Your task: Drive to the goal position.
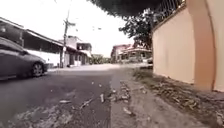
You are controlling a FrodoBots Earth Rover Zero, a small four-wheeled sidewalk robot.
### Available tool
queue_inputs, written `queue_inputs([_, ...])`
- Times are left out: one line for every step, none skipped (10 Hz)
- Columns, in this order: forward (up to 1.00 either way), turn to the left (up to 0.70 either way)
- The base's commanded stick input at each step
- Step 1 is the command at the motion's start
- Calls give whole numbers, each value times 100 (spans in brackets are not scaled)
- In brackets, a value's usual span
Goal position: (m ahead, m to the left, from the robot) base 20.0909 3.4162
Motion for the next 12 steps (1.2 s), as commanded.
queue_inputs([70, 0])
queue_inputs([70, 0])
queue_inputs([70, 0])
queue_inputs([70, 0])
queue_inputs([70, 0])
queue_inputs([70, 0])
queue_inputs([70, 0])
queue_inputs([70, 0])
queue_inputs([70, 0])
queue_inputs([70, 0])
queue_inputs([70, 0])
queue_inputs([70, 0])
